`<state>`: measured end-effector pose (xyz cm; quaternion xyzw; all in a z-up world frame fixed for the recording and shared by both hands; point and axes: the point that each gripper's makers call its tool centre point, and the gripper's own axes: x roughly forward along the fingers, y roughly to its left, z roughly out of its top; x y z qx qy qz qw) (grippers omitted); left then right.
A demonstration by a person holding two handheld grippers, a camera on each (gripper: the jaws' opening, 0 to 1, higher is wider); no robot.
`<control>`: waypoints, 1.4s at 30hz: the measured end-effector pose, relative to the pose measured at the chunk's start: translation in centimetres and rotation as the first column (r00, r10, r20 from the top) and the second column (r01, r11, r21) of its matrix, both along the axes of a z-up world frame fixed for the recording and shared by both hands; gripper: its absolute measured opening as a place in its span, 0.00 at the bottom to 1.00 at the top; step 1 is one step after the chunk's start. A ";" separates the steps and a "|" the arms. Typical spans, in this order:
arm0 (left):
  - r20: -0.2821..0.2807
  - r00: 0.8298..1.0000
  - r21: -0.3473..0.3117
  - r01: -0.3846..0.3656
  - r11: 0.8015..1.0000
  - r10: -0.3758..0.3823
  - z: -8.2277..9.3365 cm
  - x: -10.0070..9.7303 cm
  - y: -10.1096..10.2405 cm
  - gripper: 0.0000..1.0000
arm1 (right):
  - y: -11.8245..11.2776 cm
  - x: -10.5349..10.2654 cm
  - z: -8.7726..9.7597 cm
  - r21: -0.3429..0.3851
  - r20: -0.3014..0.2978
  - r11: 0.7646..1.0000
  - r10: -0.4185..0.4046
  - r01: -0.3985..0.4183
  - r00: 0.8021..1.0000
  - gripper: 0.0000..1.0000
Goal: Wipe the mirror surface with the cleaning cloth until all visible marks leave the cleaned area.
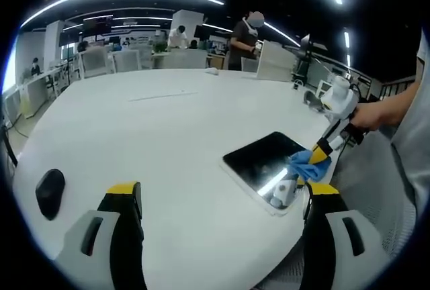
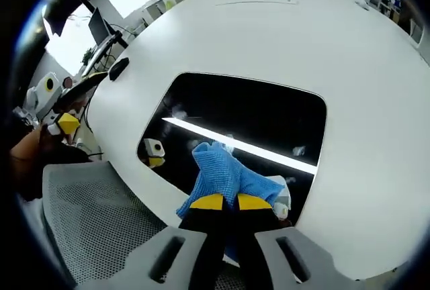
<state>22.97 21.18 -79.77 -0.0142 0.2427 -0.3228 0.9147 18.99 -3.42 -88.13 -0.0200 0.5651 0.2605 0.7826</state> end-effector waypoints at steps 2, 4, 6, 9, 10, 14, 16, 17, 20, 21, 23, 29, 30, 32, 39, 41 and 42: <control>-0.001 1.000 -0.003 0.000 1.000 0.000 0.0 0.0 -0.1 0.99 | 0.0 -0.2 0.0 0.003 -0.002 1.000 0.001 -0.001 1.000 0.00; -0.002 1.000 0.000 0.006 1.000 -0.006 -0.1 -0.1 -0.3 0.99 | 0.0 -0.3 0.0 0.006 -0.008 1.000 -0.002 0.002 1.000 0.00; -0.003 1.000 0.000 0.008 1.000 -0.008 -0.1 -0.1 -0.4 0.99 | 0.2 -0.7 -0.1 0.010 -0.030 1.000 -0.008 0.008 1.000 0.00; 0.000 1.000 -0.001 0.003 1.000 -0.003 0.0 0.0 -0.2 0.99 | 0.3 -0.9 0.0 0.000 -0.030 1.000 0.007 -0.007 1.000 0.00; 0.000 1.000 -0.001 0.000 1.000 0.000 0.1 0.0 -0.1 0.99 | 0.3 -1.0 0.0 0.001 -0.037 1.000 0.006 -0.006 0.999 0.00; 0.001 1.000 -0.003 -0.008 1.000 0.008 0.1 0.1 0.0 0.99 | 0.4 -1.1 0.0 0.015 -0.043 1.000 0.009 -0.008 0.999 0.00; -0.002 1.000 0.000 -0.004 1.000 0.004 0.1 -0.1 -0.1 0.99 | 0.4 -1.1 0.0 0.023 -0.051 1.000 0.000 0.001 0.999 0.00; -0.004 1.000 0.001 -0.001 1.000 0.001 0.0 -0.1 -0.2 0.99 | 0.4 -1.0 0.0 0.022 -0.050 1.000 0.007 -0.006 0.999 0.00; -0.007 1.000 0.000 0.001 1.000 -0.001 -0.1 -0.2 -0.4 0.99 | 0.3 -0.9 -0.1 0.024 -0.051 1.000 0.006 -0.005 0.999 0.00; -0.005 1.000 -0.002 0.000 1.000 0.000 -0.1 -0.1 -0.4 0.99 | 0.1 -0.8 -0.1 0.020 -0.044 1.000 0.009 -0.008 0.999 0.00; -0.003 1.000 -0.004 -0.001 1.000 0.001 0.0 0.0 -0.5 0.99 | -0.3 -0.7 -0.1 0.015 -0.042 1.000 0.004 -0.003 0.999 0.00; -0.004 1.000 -0.005 0.010 1.000 -0.010 0.1 0.1 -1.0 0.99 | -1.6 -0.6 0.0 0.017 -0.047 1.000 -0.020 0.021 0.999 0.00; -0.002 1.000 -0.007 0.007 1.000 -0.007 0.1 0.2 -0.9 0.99 | -1.9 -0.5 0.0 0.017 -0.047 1.000 -0.024 0.025 0.999 0.00; -0.003 1.000 -0.007 0.008 1.000 -0.008 0.1 0.2 -1.0 0.99 | -2.2 -0.5 0.0 0.018 -0.046 0.999 -0.027 0.028 0.999 0.00; -0.006 1.000 -0.003 0.015 1.000 -0.015 0.0 0.1 -1.1 0.99 | -3.3 -0.5 0.0 0.005 -0.034 1.000 -0.022 0.022 0.999 0.00; -0.007 1.000 -0.001 0.016 1.000 -0.016 -0.1 0.1 -1.1 0.99 | -3.3 -0.5 0.0 0.006 -0.033 1.000 -0.025 0.025 0.999 0.00; -0.008 1.000 -0.001 0.016 1.000 -0.016 -0.1 0.0 -1.0 0.99 | -3.2 -0.5 0.0 0.008 -0.032 1.000 -0.026 0.026 0.999 0.00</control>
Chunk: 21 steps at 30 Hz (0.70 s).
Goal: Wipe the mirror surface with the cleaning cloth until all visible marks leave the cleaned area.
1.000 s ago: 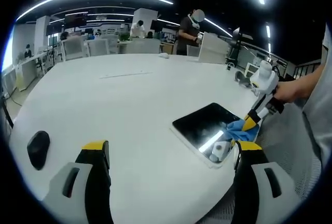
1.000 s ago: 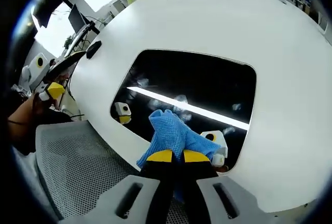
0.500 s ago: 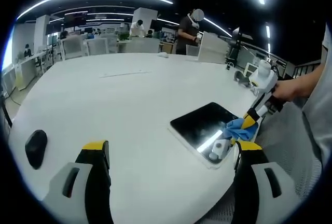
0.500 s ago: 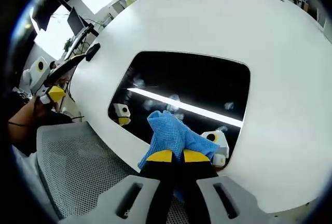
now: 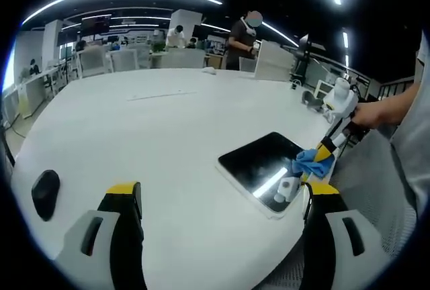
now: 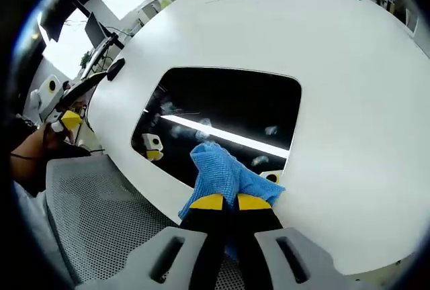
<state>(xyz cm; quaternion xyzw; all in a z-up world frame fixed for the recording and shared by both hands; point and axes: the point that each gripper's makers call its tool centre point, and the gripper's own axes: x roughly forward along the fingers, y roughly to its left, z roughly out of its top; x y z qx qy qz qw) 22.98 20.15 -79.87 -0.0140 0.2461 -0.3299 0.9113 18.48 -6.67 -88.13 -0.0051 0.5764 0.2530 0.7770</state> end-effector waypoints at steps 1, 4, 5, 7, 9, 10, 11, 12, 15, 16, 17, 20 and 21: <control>0.000 1.000 0.001 0.000 1.000 0.000 0.0 0.0 0.0 0.99 | 0.0 0.0 0.0 0.000 0.001 1.000 0.000 0.000 1.000 0.00; 0.000 1.000 0.001 -0.001 1.000 0.001 0.0 0.0 0.0 0.99 | 0.0 0.0 -0.1 -0.002 0.006 1.000 0.000 0.000 1.000 0.00; 0.000 1.000 0.002 0.001 1.000 -0.001 0.0 0.0 0.0 0.99 | 0.0 0.1 -0.1 -0.002 0.006 1.000 -0.001 0.001 1.000 0.00; 0.002 1.000 0.002 0.005 1.000 -0.005 0.1 0.0 -0.2 0.99 | 0.0 0.0 0.0 -0.001 0.009 1.000 -0.002 0.002 1.000 0.00; 0.004 1.000 -0.001 0.006 1.000 -0.006 0.2 0.1 -0.2 0.99 | 0.0 0.2 0.0 -0.005 0.012 1.000 -0.027 0.027 1.000 0.00; 0.005 1.000 0.000 0.006 1.000 -0.006 0.2 0.1 -0.2 0.99 | -0.1 0.3 0.0 -0.009 0.016 0.999 -0.030 0.030 0.999 0.00; 0.006 1.000 0.001 0.006 1.000 -0.006 0.2 0.1 -0.1 0.99 | -0.1 0.3 0.1 -0.014 0.024 0.999 -0.030 0.030 0.999 0.00; 0.007 1.000 0.001 0.005 1.000 -0.005 0.2 0.1 -0.1 0.99 | -0.1 0.3 0.1 -0.014 0.026 0.999 -0.030 0.030 0.999 0.00; 0.007 1.000 0.008 0.002 1.000 -0.002 0.3 0.1 0.3 0.99 | -0.3 0.6 0.1 -0.024 0.042 0.999 -0.035 0.036 0.999 0.00; 0.007 1.000 0.009 0.001 1.000 -0.001 0.3 0.0 0.4 0.99 | -0.6 1.0 0.1 -0.037 0.059 0.998 -0.039 0.041 0.997 0.00; 0.007 1.000 0.011 0.001 1.000 -0.002 0.3 0.0 0.5 0.99 | -0.6 1.1 0.1 -0.040 0.064 0.998 -0.042 0.044 0.997 0.00; 0.007 1.000 0.013 0.004 1.000 -0.005 0.3 -0.1 0.7 0.99 | -1.0 1.8 0.1 -0.038 0.071 0.997 -0.066 0.068 0.995 0.00; 0.008 1.000 0.013 0.004 1.000 -0.005 0.3 -0.1 0.7 0.99 | -1.0 1.9 0.1 -0.042 0.076 0.997 -0.063 0.066 0.995 0.00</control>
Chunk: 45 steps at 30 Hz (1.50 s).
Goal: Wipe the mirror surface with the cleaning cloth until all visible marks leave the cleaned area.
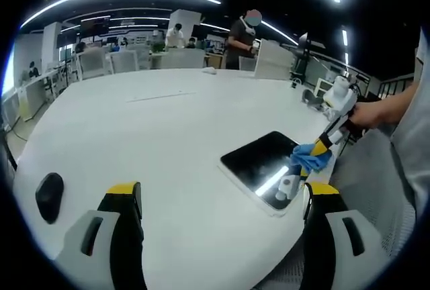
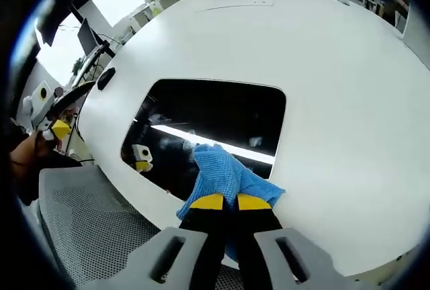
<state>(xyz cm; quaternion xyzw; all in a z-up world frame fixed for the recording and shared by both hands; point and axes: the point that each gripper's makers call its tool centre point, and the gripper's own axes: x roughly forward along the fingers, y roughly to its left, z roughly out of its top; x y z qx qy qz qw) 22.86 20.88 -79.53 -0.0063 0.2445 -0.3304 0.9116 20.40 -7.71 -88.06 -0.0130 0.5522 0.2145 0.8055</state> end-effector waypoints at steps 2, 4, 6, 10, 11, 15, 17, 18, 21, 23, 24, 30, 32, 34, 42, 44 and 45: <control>0.000 1.000 0.000 -0.002 1.000 0.002 0.0 0.0 0.1 0.99 | 0.1 0.1 0.1 -0.002 0.002 1.000 0.005 -0.005 1.000 0.00; 0.001 1.000 0.000 -0.004 1.000 0.004 0.0 0.0 0.2 0.99 | 0.1 0.3 0.0 -0.002 -0.002 1.000 0.009 -0.009 1.000 0.00; 0.004 1.000 -0.001 -0.009 1.000 0.009 0.1 0.1 0.2 0.99 | 0.1 0.5 -0.1 -0.005 0.002 1.000 0.017 -0.017 1.000 0.00; 0.008 1.000 -0.002 -0.004 1.000 0.004 0.4 0.1 0.0 0.99 | 0.3 0.8 0.0 -0.007 0.007 1.000 0.023 -0.023 1.000 0.00; 0.009 1.000 0.002 0.001 1.000 -0.001 0.4 0.1 0.0 0.99 | 0.3 1.0 0.0 -0.007 0.009 1.000 0.024 -0.024 1.000 0.00; 0.013 1.000 -0.001 -0.011 1.000 0.011 0.6 0.5 0.6 0.99 | 0.3 1.8 0.0 -0.011 0.016 1.000 0.027 -0.027 1.000 0.00; 0.014 1.000 0.001 -0.013 1.000 0.013 0.6 0.6 0.6 0.99 | 0.3 2.3 0.0 -0.015 0.022 0.999 0.029 -0.029 0.999 0.00; 0.014 1.000 0.001 -0.013 1.000 0.013 0.6 0.6 0.6 0.99 | 0.3 2.4 0.0 -0.015 0.022 0.999 0.030 -0.029 0.999 0.00; 0.011 1.000 0.001 -0.011 1.000 0.011 0.4 0.5 0.5 0.99 | 0.3 3.1 -0.1 -0.021 0.029 0.999 0.033 -0.032 0.999 0.00; 0.012 1.000 -0.001 -0.009 1.000 0.009 0.4 0.4 0.3 0.99 | 0.3 3.6 -0.1 -0.024 0.033 0.999 0.033 -0.032 0.999 0.00; 0.011 1.000 -0.001 -0.009 1.000 0.009 0.4 0.3 0.3 0.99 | 0.3 3.8 -0.1 -0.025 0.034 0.999 0.033 -0.032 0.999 0.00; 0.005 1.000 0.001 -0.015 1.000 0.015 0.1 0.2 0.6 0.99 | 0.2 5.2 -0.2 -0.038 0.050 0.999 0.037 -0.035 0.998 0.00; 0.005 1.000 -0.001 -0.015 1.000 0.015 0.2 0.2 0.6 0.99 | 0.2 5.7 -0.1 -0.039 0.050 0.999 0.035 -0.033 0.998 0.00; 0.006 1.000 -0.003 -0.016 1.000 0.016 0.2 0.2 0.6 0.99 | 0.1 6.1 -0.1 -0.042 0.053 0.999 0.034 -0.032 0.998 0.00; 0.001 1.000 -0.003 -0.022 1.000 0.022 0.4 -0.2 0.5 0.99 | 0.0 8.3 -0.2 -0.063 0.068 0.997 0.045 -0.041 0.997 0.00; 0.001 1.000 -0.004 -0.024 1.000 0.024 0.7 -0.4 0.3 0.99 | 0.1 8.7 -0.1 -0.072 0.078 0.996 0.056 -0.050 0.995 0.00; 0.000 1.000 -0.003 -0.025 1.000 0.025 0.7 -0.4 0.4 0.99 | 0.1 8.9 -0.1 -0.076 0.082 0.996 0.059 -0.053 0.995 0.00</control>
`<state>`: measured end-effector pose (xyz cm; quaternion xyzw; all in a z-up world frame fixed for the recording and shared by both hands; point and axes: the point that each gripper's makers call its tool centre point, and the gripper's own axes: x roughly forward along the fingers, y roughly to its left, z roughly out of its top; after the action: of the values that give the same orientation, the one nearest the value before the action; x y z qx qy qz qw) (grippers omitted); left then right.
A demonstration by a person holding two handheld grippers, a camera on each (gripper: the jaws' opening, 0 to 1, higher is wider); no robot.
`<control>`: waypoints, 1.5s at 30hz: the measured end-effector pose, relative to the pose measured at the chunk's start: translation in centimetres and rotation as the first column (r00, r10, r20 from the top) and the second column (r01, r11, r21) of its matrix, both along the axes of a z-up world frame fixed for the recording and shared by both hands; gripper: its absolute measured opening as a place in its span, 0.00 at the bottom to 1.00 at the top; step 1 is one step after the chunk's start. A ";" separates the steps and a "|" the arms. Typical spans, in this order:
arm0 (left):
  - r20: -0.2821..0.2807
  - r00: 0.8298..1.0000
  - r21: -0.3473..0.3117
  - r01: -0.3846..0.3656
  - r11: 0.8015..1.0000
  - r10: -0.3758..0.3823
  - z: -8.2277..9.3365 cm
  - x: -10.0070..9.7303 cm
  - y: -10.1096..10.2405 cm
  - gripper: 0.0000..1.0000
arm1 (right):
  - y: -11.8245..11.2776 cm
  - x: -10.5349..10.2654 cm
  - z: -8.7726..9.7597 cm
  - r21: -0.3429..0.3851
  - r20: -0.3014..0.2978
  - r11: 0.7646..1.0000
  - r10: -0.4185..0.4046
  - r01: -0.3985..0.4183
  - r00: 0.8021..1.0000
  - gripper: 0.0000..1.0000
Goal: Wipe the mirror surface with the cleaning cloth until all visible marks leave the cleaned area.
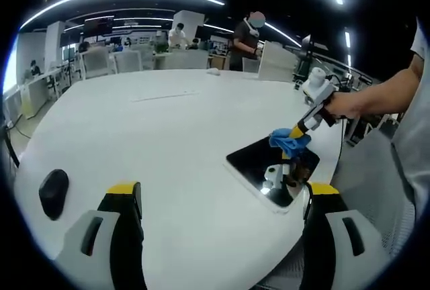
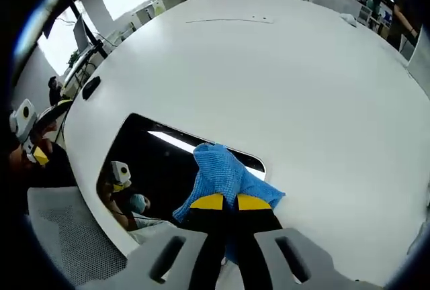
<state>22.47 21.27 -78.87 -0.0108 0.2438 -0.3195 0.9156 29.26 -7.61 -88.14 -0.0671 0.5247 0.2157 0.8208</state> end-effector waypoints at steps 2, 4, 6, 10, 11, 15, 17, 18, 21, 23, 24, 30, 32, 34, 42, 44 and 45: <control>0.001 1.000 -0.001 0.000 1.000 0.000 0.0 0.0 0.0 0.99 | 0.0 0.4 0.0 -0.008 0.004 1.000 0.008 -0.008 1.000 0.00; 0.002 1.000 -0.002 -0.004 1.000 0.004 0.1 0.1 0.2 0.99 | 0.0 0.9 0.0 -0.013 0.009 1.000 0.013 -0.013 1.000 0.00; 0.003 1.000 -0.004 -0.008 1.000 0.008 0.0 0.2 0.4 0.99 | 0.0 1.3 0.0 -0.018 0.011 1.000 0.018 -0.018 1.000 0.00; 0.004 1.000 -0.005 -0.011 1.000 0.011 0.3 0.1 0.3 0.99 | 0.1 2.1 0.0 -0.027 0.015 0.999 0.029 -0.029 0.999 0.00; 0.004 1.000 -0.005 -0.012 1.000 0.012 0.3 0.1 0.4 0.99 | 0.1 2.2 0.0 -0.029 0.015 0.999 0.031 -0.031 0.999 0.00; 0.002 1.000 -0.006 -0.016 1.000 0.016 0.2 0.0 0.6 0.99 | 0.1 2.7 0.1 -0.034 0.022 0.999 0.036 -0.035 0.999 0.00; 0.003 1.000 -0.007 -0.018 1.000 0.018 0.3 0.0 0.6 0.99 | 0.1 2.8 0.0 -0.032 0.023 0.999 0.035 -0.034 0.999 0.00; 0.003 1.000 -0.007 -0.019 1.000 0.019 0.3 0.0 0.7 0.99 | 0.1 2.8 0.0 -0.031 0.023 0.999 0.036 -0.036 0.999 0.00; 0.002 1.000 -0.006 -0.020 1.000 0.020 0.1 0.1 1.0 0.99 | 0.0 2.7 0.1 -0.001 0.033 1.000 0.018 -0.018 0.999 0.00; 0.003 1.000 0.004 -0.016 1.000 0.016 -0.1 0.2 1.2 0.99 | -0.1 2.6 0.2 0.006 0.041 1.000 0.021 -0.021 0.999 0.00; 0.003 1.000 0.003 -0.016 1.000 0.016 -0.1 0.2 1.2 0.99 | -0.1 2.6 0.2 0.005 0.050 1.000 0.026 -0.026 0.998 0.00; 0.008 1.000 0.004 -0.015 1.000 0.015 0.3 0.3 1.1 0.99 | -0.1 2.5 2.0 0.041 0.080 0.997 0.057 -0.060 0.995 0.00; 0.010 1.000 0.006 -0.014 1.000 0.014 0.6 0.3 0.9 0.99 | -0.6 2.6 2.6 0.037 0.091 0.997 0.057 -0.061 0.994 0.00; 0.009 1.000 0.008 -0.014 1.000 0.014 0.6 0.4 1.0 0.99 | -0.9 2.4 3.3 0.049 0.098 0.995 0.079 -0.084 0.992 0.00; 0.009 1.000 0.017 -0.007 1.000 0.007 0.4 0.4 0.5 0.99 | -4.5 1.8 4.6 0.027 0.105 0.994 0.100 -0.103 0.989 0.00; 0.008 1.000 0.015 -0.003 1.000 0.003 0.4 0.4 0.3 0.99 | -5.6 1.4 4.4 0.010 0.093 0.994 0.112 -0.113 0.989 0.00; 0.008 1.000 0.014 -0.002 1.000 0.002 0.4 0.5 0.3 0.99 | -5.9 1.1 4.3 0.008 0.087 0.993 0.119 -0.120 0.989 0.00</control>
<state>22.95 21.57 -78.52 -0.0035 0.2423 -0.3169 0.9170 30.40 -13.52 -83.85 -0.1021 0.4823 0.2649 0.8287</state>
